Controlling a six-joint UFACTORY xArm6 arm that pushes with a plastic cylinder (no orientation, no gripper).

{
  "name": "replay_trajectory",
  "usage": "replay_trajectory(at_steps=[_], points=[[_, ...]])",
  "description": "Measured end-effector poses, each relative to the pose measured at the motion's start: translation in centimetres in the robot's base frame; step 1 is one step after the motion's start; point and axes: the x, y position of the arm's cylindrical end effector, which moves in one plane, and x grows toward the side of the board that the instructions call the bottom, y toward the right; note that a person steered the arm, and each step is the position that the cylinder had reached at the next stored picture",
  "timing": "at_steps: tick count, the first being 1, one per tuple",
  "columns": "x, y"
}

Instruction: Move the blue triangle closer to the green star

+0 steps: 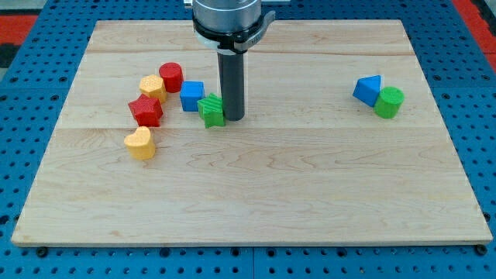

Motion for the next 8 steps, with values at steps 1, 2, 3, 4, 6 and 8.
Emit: replay_trajectory(at_steps=[1, 2, 3, 4, 6, 8], points=[[0.7, 1.9], [0.9, 5.4], [0.7, 8.3], [-2.3, 8.8], [-10.9, 9.8], [-11.0, 20.6]])
